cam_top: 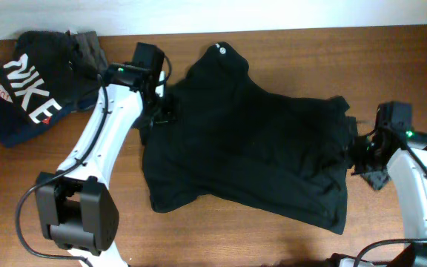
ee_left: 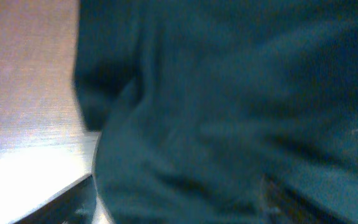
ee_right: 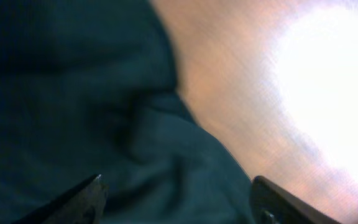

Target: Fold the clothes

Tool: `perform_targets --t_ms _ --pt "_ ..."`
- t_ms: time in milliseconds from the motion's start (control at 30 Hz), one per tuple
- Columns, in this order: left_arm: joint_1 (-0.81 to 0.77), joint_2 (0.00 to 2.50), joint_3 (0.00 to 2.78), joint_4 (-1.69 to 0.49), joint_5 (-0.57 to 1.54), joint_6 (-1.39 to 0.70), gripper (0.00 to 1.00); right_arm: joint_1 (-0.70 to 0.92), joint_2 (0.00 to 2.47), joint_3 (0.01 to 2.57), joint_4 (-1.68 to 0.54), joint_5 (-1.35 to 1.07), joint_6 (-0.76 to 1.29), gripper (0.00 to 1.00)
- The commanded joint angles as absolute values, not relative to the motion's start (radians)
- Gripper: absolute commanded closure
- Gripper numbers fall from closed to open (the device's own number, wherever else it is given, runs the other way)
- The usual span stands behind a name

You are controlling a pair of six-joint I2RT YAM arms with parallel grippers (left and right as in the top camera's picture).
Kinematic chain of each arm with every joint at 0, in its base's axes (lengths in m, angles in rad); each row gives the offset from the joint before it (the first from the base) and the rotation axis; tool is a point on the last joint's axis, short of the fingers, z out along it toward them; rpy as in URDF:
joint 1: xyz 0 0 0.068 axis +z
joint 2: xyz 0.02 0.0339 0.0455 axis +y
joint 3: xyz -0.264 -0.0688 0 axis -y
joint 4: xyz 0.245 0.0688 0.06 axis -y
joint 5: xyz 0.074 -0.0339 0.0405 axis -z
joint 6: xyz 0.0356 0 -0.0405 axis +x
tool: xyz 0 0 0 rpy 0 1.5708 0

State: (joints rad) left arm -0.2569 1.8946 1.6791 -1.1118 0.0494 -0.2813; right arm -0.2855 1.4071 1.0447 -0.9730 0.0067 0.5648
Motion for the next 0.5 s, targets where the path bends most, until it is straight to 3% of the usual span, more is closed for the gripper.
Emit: perform_targets --t_ms 0,100,133,267,467 --pt "-0.300 1.911 1.682 -1.026 0.076 -0.270 0.43 -0.281 1.397 1.081 -0.884 -0.162 0.339 0.58" --pt "-0.331 1.943 1.682 -0.938 0.075 -0.303 0.67 -0.282 1.436 1.081 -0.855 -0.162 0.325 0.90" --pt "-0.340 1.960 1.682 -0.917 0.076 -0.315 0.72 -0.281 1.455 1.081 -0.855 -0.163 0.326 0.96" --pt "-0.364 2.035 1.682 -0.865 0.076 -0.322 0.99 -0.281 1.572 1.080 -0.858 -0.166 0.325 0.96" --pt "-0.365 2.114 1.682 -0.830 0.090 -0.351 0.99 -0.281 1.742 1.080 -0.860 -0.189 0.317 0.96"
